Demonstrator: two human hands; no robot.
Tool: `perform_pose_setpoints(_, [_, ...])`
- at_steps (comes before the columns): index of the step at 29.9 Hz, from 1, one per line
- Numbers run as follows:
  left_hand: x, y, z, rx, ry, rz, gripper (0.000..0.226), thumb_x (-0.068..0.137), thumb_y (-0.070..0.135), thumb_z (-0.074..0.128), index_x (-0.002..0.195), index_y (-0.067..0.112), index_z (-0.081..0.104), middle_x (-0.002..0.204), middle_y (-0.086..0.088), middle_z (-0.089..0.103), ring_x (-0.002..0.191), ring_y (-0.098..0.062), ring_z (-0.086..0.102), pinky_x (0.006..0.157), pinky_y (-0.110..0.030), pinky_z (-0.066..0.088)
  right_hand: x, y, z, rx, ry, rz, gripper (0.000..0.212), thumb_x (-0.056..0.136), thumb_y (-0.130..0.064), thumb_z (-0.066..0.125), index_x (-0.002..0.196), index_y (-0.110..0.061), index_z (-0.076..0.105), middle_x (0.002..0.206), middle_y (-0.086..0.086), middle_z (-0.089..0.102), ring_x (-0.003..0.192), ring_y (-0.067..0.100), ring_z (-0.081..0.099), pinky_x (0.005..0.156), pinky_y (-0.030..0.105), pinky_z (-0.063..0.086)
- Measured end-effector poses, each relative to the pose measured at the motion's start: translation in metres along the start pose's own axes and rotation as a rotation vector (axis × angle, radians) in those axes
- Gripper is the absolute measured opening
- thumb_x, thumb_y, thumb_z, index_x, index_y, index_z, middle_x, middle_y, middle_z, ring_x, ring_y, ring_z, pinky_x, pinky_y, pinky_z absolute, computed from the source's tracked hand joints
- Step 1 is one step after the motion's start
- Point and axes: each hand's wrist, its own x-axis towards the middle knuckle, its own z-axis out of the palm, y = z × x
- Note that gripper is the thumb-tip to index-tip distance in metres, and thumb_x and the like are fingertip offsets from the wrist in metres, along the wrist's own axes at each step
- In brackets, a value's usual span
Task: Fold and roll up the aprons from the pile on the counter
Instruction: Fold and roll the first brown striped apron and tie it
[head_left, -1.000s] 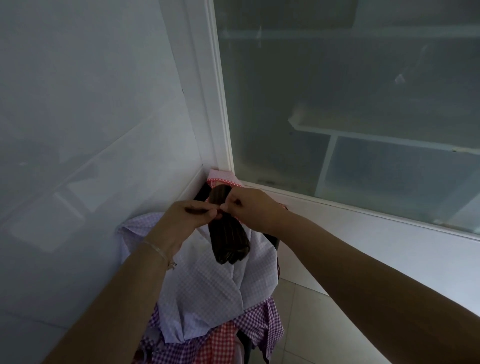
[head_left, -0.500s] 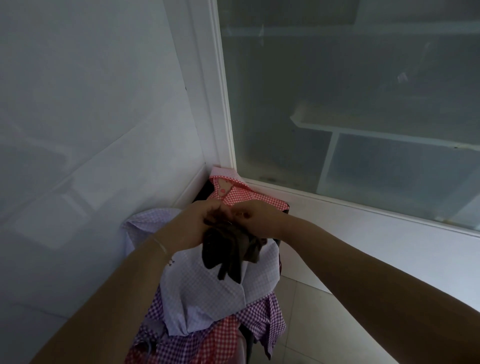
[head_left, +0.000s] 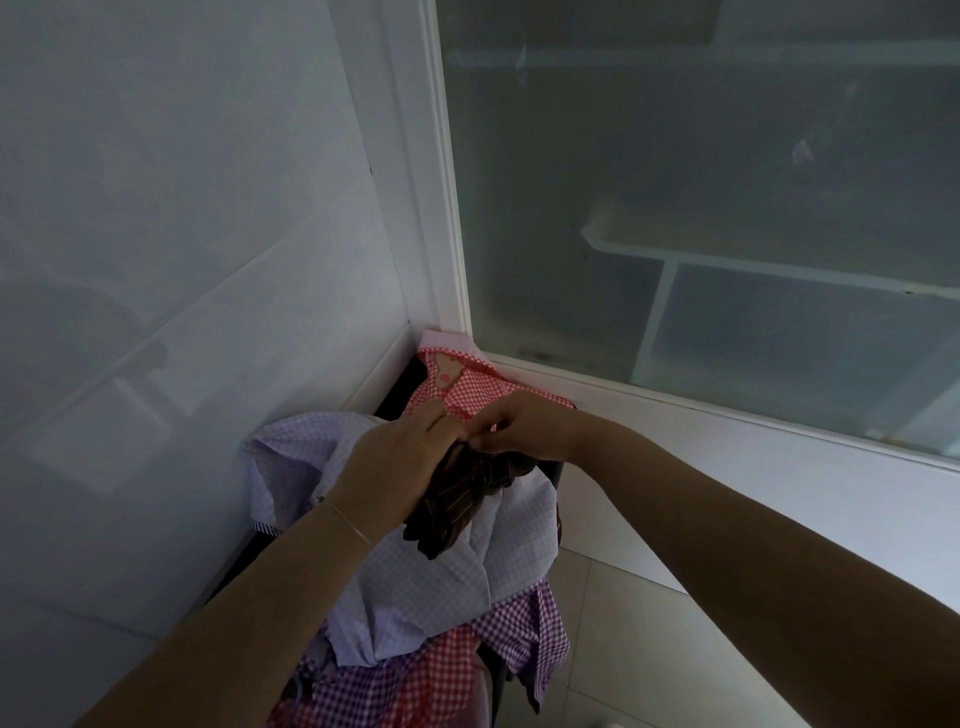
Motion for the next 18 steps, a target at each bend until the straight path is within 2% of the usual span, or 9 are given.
perform_pose_setpoints(3, [-0.002,-0.003,-0.004,0.041,0.03,0.047,0.021,0.07,0.014,0.077,0.087,0.012,0.065,0.079,-0.004,0.059,0.052,-0.015,0.054,0.048,-0.016,0.035,-0.003,-0.006,-0.005,0.037,-0.021,-0.01,0.017,0.091,-0.017,0.062,0.099,-0.03,0.071,0.076,-0.02,0.064,0.062,-0.009,0.057,0.059,0.007,0.042])
perform_pose_setpoints(5, [-0.001,-0.006,-0.006,0.099,0.082,0.087,0.014,0.075,0.016,0.072,0.088,0.012,0.067,0.076,-0.003,0.059,0.052,-0.016,0.055,0.05,-0.016,0.031,-0.003,-0.009,-0.005,0.021,-0.005,-0.03,0.017,0.09,-0.016,0.063,0.09,-0.03,0.071,0.071,-0.016,0.064,0.056,-0.006,0.055,0.059,0.014,0.046])
perform_pose_setpoints(6, [0.0,-0.007,-0.007,0.115,0.114,0.103,0.008,0.08,0.017,0.067,0.087,0.012,0.067,0.075,-0.003,0.059,0.052,-0.016,0.055,0.05,-0.017,0.03,-0.002,-0.012,-0.004,0.025,0.02,-0.032,0.017,0.089,-0.014,0.062,0.086,-0.028,0.071,0.073,-0.011,0.065,0.058,-0.003,0.056,0.061,0.018,0.05])
perform_pose_setpoints(9, [0.004,-0.013,-0.01,0.112,0.152,0.097,0.023,0.087,0.026,0.05,0.085,0.013,0.069,0.074,-0.002,0.062,0.053,-0.017,0.057,0.046,-0.02,0.038,-0.001,-0.023,0.003,0.035,0.105,-0.039,0.012,0.088,-0.009,0.061,0.083,-0.017,0.067,0.078,0.0,0.064,0.068,0.011,0.062,0.071,0.031,0.057])
perform_pose_setpoints(12, [0.008,-0.02,-0.012,0.138,0.137,0.036,0.026,0.085,0.031,0.048,0.078,0.016,0.068,0.07,0.0,0.062,0.049,-0.017,0.056,0.042,-0.022,0.037,0.002,-0.03,0.01,-0.215,0.168,-0.108,0.002,0.088,-0.017,0.059,0.088,-0.017,0.061,0.078,-0.005,0.06,0.071,0.01,0.058,0.072,0.032,0.053])
perform_pose_setpoints(14, [0.009,-0.023,-0.011,0.133,0.135,-0.016,0.02,0.084,0.028,0.052,0.075,0.015,0.063,0.064,0.0,0.059,0.044,-0.019,0.053,0.041,-0.022,0.032,0.005,-0.033,0.012,-0.408,0.207,-0.153,0.006,0.089,-0.024,0.054,0.089,-0.018,0.055,0.08,-0.003,0.06,0.073,0.014,0.056,0.067,0.031,0.047])
perform_pose_setpoints(16, [0.011,-0.023,-0.01,0.109,0.141,-0.042,0.011,0.082,0.022,0.06,0.075,0.014,0.062,0.059,-0.001,0.058,0.04,-0.02,0.052,0.041,-0.021,0.03,0.008,-0.034,0.012,-0.539,0.24,-0.179,0.014,0.088,-0.027,0.05,0.093,-0.016,0.056,0.081,0.0,0.063,0.073,0.018,0.058,0.066,0.032,0.049])
perform_pose_setpoints(18, [0.012,-0.022,-0.011,0.067,0.147,-0.078,0.016,0.082,0.026,0.054,0.074,0.015,0.062,0.057,-0.001,0.059,0.039,-0.02,0.053,0.041,-0.021,0.029,0.01,-0.034,0.01,-0.644,0.247,-0.182,0.017,0.088,-0.027,0.048,0.097,-0.015,0.057,0.081,0.001,0.063,0.072,0.02,0.058,0.064,0.032,0.048])
